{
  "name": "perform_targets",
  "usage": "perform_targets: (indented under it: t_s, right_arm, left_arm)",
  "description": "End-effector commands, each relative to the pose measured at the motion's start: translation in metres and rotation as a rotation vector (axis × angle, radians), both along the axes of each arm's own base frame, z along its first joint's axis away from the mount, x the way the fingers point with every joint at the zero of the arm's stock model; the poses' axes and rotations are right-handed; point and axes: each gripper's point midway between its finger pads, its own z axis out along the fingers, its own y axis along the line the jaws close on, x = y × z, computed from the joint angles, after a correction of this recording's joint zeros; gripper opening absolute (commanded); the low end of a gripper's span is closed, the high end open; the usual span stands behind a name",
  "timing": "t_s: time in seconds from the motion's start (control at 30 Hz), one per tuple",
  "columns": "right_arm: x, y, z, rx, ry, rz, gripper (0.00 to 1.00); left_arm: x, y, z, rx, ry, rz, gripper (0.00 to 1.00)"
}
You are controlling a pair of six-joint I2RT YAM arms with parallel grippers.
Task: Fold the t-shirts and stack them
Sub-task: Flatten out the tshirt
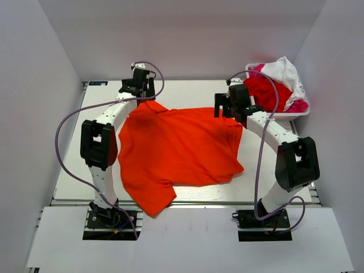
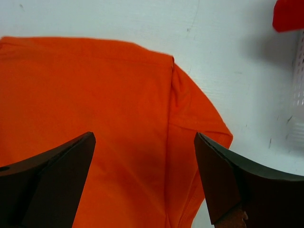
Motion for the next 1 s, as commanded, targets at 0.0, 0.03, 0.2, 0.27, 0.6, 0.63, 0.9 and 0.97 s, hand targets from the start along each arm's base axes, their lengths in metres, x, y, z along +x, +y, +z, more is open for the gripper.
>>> perform_targets:
  t_s: [0.0,0.03,0.2,0.27,0.6,0.63,0.9,0.97]
  right_arm:
    - [-0.014,-0.006,0.0,0.024,0.017,-0.03,0.9]
    - [-0.017,-0.005,-0.004,0.032,0.031,-0.026,0.9]
    - [-0.033,-0.003,-0.027,0.053,0.099,-0.021,0.9]
    - [-0.038,-0.004,-0.037,0.051,0.128,-0.016,0.9]
    - [-0.047,-0.002,-0.088,0.038,0.25,-0.034,0.9]
    - [-0.046,-0.003,-0.093,0.033,0.259,-0.037,0.9]
    - [-0.023,0.006,-0.109,0.036,0.287,-0.034,0.9]
    - [-0.011,0.007,-0.103,0.037,0.266,-0.039,0.9]
  left_arm:
    - [-0.035,0.0,-0.01,-0.051,0.067,-0.002,1.0]
    - [-0.04,-0.002,-0.013,-0.064,0.074,-0.016,1.0]
    - [-0.077,0.002,-0.031,-0.095,0.133,-0.009,1.0]
    - [-0.096,0.003,-0.051,-0.106,0.188,-0.014,1.0]
    - [-0.115,0.003,-0.117,-0.099,0.319,-0.017,1.0]
    - [-0.113,0.002,-0.12,-0.097,0.325,-0.016,1.0]
    - [-0.11,0.009,-0.16,-0.03,0.43,0.021,1.0]
    - [-0.101,0.011,-0.166,-0.034,0.425,0.031,1.0]
